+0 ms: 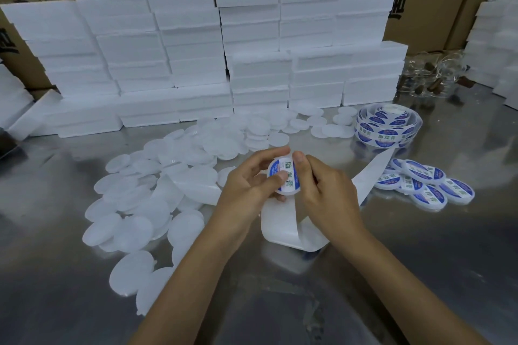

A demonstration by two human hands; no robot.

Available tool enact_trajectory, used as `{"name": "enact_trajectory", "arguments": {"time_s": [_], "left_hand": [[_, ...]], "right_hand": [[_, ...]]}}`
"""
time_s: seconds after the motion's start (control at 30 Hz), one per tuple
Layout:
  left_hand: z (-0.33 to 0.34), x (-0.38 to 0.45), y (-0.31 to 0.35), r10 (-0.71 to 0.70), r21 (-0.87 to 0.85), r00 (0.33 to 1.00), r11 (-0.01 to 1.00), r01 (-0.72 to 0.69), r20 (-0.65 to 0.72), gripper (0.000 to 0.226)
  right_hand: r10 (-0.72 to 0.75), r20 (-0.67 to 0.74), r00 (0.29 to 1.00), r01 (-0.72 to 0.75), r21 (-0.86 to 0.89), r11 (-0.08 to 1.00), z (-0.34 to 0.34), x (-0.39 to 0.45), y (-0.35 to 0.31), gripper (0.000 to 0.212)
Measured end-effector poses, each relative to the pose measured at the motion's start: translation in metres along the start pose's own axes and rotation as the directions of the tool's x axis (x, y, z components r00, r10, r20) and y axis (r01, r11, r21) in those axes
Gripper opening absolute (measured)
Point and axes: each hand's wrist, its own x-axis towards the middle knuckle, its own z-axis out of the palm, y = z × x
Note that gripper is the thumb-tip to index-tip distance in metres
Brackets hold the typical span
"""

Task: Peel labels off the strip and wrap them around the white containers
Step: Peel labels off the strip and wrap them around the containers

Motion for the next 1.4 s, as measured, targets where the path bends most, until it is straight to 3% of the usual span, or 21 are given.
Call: {"name": "enact_trajectory", "arguments": {"time_s": [0.1, 0.2, 0.33, 0.53, 0.67, 0.8, 0.9, 1.03, 1.2, 1.3, 1.4], "left_hand": [[-0.004, -0.002, 0.004, 0.010, 0.045, 1.000, 0.999, -0.011, 0.026, 0.036], [-0.005, -0.001, 0.007, -0.013, 0.003, 0.999, 1.000, 0.013, -0.044, 0.037], [-0.003, -0.001, 0.006, -0.036, -0.151, 0.985, 0.988, 0.011, -0.169, 0.030], [0.001, -0.002, 0.002, -0.016, -0.105, 0.971, 0.994, -0.009, -0.239, 0.023], [0.005, -0.002, 0.002, -0.015, -0.118, 0.986, 0.993, -0.005, -0.164, 0.012], [0.008, -0.002, 0.001, -0.050, -0.096, 0.998, 0.994, 0.046, -0.034, 0.038], [0.008, -0.003, 0.000, -0.046, -0.068, 0.997, 0.997, 0.042, -0.059, 0.039], [0.002, -0.001, 0.001, -0.022, -0.076, 0.985, 0.997, 0.009, -0.172, 0.028], [0.002, 0.000, -0.003, -0.042, -0.117, 0.963, 0.993, 0.011, -0.265, 0.013], [0.003, 0.000, -0.004, -0.074, -0.136, 0.958, 0.990, 0.037, -0.278, 0.015], [-0.001, 0.003, -0.003, -0.076, -0.143, 0.963, 0.989, 0.040, -0.258, 0.023]], "right_hand": [[0.007, 0.035, 0.999, -0.010, 0.076, 0.997, -0.001, 0.000, 0.001, 0.036], [0.020, 0.077, 0.997, -0.032, 0.148, 0.989, -0.002, 0.000, 0.002, 0.042], [-0.010, 0.130, 0.992, 0.012, -0.014, 1.000, 0.000, -0.003, 0.002, 0.055], [0.014, 0.122, 0.992, -0.032, 0.148, 0.989, 0.000, 0.000, 0.002, 0.039], [0.068, 0.085, 0.994, -0.077, 0.109, 0.991, -0.004, 0.000, 0.005, 0.039], [0.079, 0.034, 0.996, -0.079, -0.006, 0.997, -0.008, -0.001, 0.011, 0.040], [0.071, 0.042, 0.997, -0.071, -0.015, 0.997, -0.009, -0.001, 0.011, 0.042], [0.071, 0.136, 0.988, -0.071, -0.004, 0.997, -0.009, -0.001, 0.009, 0.054], [0.054, 0.311, 0.949, -0.126, 0.217, 0.968, -0.006, 0.000, 0.008, 0.059], [0.148, 0.315, 0.937, -0.229, 0.237, 0.944, -0.006, 0.003, 0.009, 0.052], [0.410, 0.158, 0.898, -0.439, 0.352, 0.826, -0.015, 0.013, 0.014, 0.047]]}}
